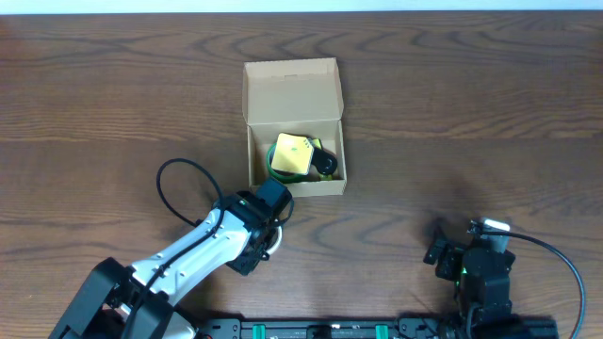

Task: Pack container
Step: 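Move the left gripper down toward the white tape roll, then grasp the white tape roll with the left gripper and lift it, then lower the white tape into the box and release it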

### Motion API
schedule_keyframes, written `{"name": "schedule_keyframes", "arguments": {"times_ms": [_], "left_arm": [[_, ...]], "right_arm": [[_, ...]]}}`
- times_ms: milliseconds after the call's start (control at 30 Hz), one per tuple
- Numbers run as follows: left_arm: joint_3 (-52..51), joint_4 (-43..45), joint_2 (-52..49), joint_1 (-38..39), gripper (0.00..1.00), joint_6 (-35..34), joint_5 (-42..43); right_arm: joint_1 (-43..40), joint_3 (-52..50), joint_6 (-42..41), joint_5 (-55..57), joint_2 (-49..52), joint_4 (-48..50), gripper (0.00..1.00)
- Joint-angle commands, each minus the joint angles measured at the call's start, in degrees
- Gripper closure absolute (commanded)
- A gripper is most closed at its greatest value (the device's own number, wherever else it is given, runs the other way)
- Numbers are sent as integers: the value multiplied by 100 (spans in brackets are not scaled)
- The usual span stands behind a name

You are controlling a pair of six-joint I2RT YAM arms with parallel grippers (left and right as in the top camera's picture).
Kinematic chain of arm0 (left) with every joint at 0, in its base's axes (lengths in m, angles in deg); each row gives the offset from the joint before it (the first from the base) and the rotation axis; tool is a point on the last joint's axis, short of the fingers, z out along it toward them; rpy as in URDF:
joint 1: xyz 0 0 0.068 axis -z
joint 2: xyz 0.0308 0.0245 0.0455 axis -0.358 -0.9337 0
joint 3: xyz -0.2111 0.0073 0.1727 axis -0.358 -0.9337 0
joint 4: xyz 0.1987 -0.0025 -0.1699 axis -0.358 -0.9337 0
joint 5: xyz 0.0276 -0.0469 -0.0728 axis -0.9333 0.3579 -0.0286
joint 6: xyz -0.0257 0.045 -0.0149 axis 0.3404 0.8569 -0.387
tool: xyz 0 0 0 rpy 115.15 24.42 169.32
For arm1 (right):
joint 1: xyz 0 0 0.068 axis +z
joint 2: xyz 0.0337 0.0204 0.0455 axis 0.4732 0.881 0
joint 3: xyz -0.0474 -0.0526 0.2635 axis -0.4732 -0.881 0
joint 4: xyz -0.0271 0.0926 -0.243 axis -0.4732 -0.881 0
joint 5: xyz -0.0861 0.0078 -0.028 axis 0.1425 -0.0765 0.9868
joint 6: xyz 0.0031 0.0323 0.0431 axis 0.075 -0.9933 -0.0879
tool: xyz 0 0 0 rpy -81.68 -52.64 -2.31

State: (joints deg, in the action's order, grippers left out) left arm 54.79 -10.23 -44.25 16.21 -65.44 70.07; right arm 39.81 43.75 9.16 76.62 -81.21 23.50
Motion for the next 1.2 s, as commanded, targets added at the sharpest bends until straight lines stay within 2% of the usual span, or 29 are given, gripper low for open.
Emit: {"name": "schedule_keyframes", "arguments": {"times_ms": [0,33,233,367,533,600,800,933,1167], "left_arm": [[-52,-24,-70,2,91,-57,-28],[-52,-24,-63,2,94,-57,-28],[-52,-111,522,2,94,87,-236],[-52,-404,1526,2,94,501,-439],[160,-417,2614,0,94,1421,-809],[872,-420,2330,-4,94,2065,-1419],[2214,-420,1287,-168,94,2975,-2085],[2809,-411,501,-597,94,3366,-1867],[3012,-66,-494,-975,94,3707,-1060]], "right_arm": [[-39,-46,85,57,-35,-11,1],[-39,-46,85,57,-35,-11,1],[-39,-46,85,57,-35,-11,1],[-39,-46,85,57,-35,-11,1],[-39,-46,85,57,-35,-11,1],[-39,-46,85,57,-35,-11,1],[-39,-46,85,57,-35,-11,1],[-39,-46,85,57,-35,-11,1],[-42,-46,85,57,-35,-11,1]]}}
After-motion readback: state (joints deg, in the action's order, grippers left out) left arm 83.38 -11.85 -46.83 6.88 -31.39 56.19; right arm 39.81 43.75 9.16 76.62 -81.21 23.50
